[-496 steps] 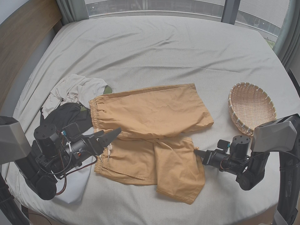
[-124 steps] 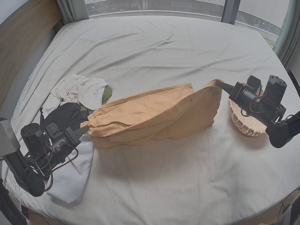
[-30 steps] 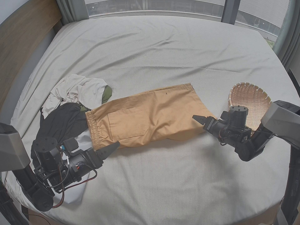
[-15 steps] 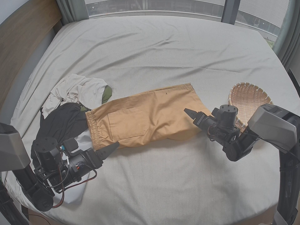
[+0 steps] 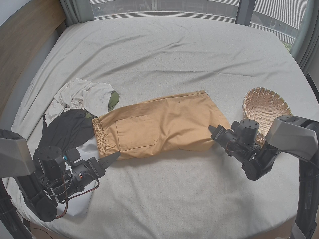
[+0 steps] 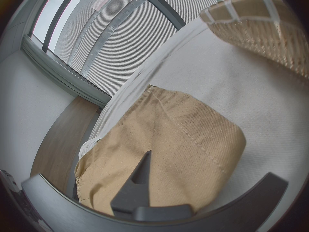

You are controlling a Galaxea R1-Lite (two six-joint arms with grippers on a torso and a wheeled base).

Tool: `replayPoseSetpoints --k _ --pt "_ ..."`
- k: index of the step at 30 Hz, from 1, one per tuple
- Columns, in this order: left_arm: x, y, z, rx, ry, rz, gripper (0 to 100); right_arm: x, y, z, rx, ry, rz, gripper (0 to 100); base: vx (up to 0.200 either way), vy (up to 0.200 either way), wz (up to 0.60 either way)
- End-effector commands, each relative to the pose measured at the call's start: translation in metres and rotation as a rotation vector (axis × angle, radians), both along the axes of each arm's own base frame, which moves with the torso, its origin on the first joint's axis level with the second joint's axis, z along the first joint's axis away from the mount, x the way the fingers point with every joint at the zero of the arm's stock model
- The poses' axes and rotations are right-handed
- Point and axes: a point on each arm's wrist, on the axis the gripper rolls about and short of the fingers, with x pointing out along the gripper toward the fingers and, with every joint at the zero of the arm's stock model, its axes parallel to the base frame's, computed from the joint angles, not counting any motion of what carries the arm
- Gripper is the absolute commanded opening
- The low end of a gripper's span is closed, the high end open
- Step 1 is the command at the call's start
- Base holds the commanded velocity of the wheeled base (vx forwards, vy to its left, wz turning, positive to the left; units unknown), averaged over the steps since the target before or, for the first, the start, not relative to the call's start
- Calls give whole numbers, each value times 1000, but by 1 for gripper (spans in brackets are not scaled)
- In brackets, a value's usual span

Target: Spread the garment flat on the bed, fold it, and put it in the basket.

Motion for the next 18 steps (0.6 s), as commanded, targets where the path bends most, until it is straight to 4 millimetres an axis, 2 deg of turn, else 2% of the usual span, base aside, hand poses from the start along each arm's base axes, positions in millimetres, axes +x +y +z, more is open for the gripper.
replayPoseSetpoints --k 1,6,8,11,18 --pt "7 9 -13 12 45 44 100 -28 -9 34 11 -40 -1 0 0 0 0" --pt "7 9 -12 10 45 44 100 -48 -20 39 -11 -10 -14 0 0 0 0" --pt "8 7 -12 7 38 38 100 -68 -30 32 -57 47 -13 0 0 0 0" --pt "11 4 -11 2 31 25 100 -80 -39 22 -112 85 -21 0 0 0 0" --pt "22 -2 -24 12 49 21 100 -82 -60 17 -126 119 -76 0 0 0 0"
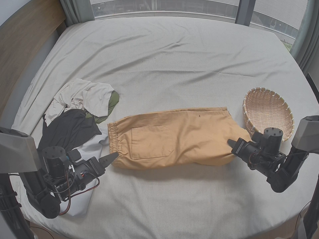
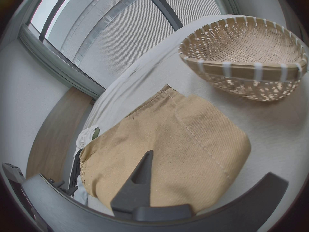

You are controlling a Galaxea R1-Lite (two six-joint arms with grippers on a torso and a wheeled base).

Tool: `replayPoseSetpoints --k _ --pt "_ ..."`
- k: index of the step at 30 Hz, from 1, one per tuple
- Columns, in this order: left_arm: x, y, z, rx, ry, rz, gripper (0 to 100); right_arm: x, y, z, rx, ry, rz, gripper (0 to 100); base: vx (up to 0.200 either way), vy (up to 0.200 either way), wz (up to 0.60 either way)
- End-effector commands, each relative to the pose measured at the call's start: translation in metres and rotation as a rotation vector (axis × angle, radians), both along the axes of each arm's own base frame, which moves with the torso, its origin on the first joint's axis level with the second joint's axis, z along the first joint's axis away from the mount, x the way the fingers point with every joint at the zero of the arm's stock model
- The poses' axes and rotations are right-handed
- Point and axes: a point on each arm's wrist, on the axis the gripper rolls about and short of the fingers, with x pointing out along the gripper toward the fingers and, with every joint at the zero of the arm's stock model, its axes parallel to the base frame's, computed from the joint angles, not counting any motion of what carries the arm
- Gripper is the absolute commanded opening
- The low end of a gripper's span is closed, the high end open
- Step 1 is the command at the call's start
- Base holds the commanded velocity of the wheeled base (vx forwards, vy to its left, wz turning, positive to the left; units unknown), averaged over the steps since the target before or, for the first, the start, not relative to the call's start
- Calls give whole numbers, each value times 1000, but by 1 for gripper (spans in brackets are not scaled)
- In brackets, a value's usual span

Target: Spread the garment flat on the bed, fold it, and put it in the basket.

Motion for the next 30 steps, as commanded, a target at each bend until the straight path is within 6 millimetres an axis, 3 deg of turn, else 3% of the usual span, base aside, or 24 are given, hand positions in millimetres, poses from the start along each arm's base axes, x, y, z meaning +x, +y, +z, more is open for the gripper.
replayPoseSetpoints --k 1,8,9,16,24,30 --pt "7 -5 -10 6 18 -8 100 -7 -13 1 -8 14 -25 0 0 0 0" --pt "20 -9 -20 -3 28 -16 100 -13 -14 -7 -26 48 -6 0 0 0 0" --pt "22 -10 -21 -8 28 -16 100 -14 -14 -7 -25 50 -3 100 0 0 0" --pt "31 -17 -32 -6 38 -31 100 -26 -13 -10 -20 46 24 100 0 0 0" --pt "48 -23 -44 -10 25 -31 100 -60 -13 -6 -14 43 59 100 0 0 0" --pt "60 -27 -50 -17 8 -32 100 -91 -12 32 21 -79 104 100 0 0 0"
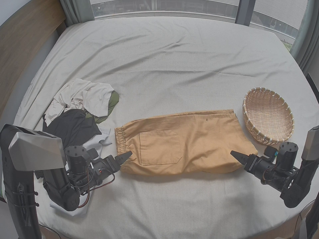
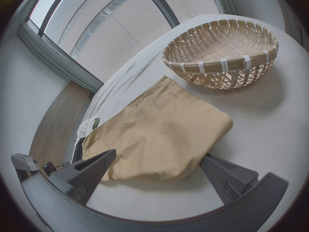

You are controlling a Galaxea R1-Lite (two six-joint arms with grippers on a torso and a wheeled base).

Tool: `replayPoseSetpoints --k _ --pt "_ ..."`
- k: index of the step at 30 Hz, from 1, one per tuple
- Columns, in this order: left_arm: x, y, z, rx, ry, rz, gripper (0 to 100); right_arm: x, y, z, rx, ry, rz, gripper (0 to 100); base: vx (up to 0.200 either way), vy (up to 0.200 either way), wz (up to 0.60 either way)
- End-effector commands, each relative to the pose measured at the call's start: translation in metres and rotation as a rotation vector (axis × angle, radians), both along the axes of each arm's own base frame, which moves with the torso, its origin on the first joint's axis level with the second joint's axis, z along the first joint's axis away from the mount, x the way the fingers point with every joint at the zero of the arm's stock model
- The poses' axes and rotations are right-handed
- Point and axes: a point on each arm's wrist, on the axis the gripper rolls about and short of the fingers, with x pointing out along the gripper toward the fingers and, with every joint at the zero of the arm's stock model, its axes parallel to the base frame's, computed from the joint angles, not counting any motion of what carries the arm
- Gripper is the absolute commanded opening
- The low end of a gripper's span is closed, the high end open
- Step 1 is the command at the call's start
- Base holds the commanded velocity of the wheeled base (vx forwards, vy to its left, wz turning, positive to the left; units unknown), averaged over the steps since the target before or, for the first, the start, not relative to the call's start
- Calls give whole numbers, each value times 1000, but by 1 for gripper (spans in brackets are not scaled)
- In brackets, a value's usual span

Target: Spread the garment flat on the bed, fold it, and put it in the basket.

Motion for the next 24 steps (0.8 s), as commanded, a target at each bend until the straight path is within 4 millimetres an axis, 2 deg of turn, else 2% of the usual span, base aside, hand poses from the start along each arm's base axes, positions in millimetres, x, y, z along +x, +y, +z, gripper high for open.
replayPoseSetpoints --k 1,5,9,24 --pt "12 -6 -11 -2 -4 -4 100 -31 3 38 43 -129 61 100 0 0 0" --pt "17 -8 -12 -8 -16 -7 100 -41 7 55 71 -203 96 100 0 0 0" --pt "25 -10 -6 -60 -33 8 100 -39 8 59 81 -226 112 100 0 0 0" --pt "38 -18 -4 -80 -75 -1 100 -27 13 55 81 -214 121 100 0 0 0"
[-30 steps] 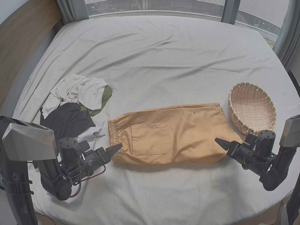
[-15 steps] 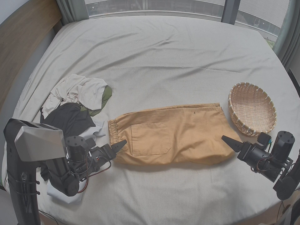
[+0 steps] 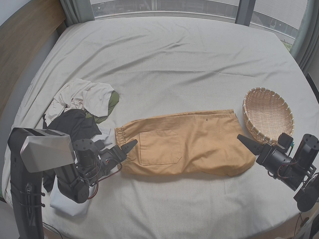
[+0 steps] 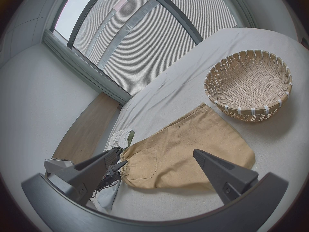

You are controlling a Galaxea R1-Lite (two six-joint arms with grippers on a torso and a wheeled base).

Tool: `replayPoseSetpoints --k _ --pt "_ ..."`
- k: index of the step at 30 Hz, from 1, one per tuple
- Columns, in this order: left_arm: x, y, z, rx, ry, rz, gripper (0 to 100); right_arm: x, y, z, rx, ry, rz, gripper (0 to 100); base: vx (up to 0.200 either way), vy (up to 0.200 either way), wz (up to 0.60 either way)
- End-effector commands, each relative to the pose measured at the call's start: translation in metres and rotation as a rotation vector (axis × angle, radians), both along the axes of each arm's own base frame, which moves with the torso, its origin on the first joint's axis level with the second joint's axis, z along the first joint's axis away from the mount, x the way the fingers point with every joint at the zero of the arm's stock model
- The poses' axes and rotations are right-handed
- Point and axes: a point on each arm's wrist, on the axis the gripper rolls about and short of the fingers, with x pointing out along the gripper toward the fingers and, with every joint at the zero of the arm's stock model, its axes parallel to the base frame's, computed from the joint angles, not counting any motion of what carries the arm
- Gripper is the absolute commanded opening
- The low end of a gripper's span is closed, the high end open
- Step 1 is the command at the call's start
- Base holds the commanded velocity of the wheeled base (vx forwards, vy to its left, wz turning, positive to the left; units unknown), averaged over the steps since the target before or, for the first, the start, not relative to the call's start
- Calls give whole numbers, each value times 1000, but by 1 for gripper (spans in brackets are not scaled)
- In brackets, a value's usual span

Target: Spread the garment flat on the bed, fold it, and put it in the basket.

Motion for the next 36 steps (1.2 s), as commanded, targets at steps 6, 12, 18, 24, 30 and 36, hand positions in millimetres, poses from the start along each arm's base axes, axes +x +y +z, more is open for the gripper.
replayPoseSetpoints --k 6,12,18,24,30,36 --pt "3 -6 -6 -2 2 -13 100 4 5 -7 -5 27 13 100 0 0 0" --pt "2 -4 -7 0 6 -10 0 4 5 -8 -5 32 13 100 0 0 0" --pt "-21 2 19 -4 1 -22 0 13 8 -13 -10 49 12 100 0 0 0" --pt "-47 15 42 -6 1 -30 0 24 13 -10 23 30 11 100 0 0 0" --pt "-63 38 50 9 14 8 0 30 14 -14 19 42 11 100 0 0 0" --pt "-76 52 54 13 33 27 0 37 18 -25 6 76 14 100 0 0 0"
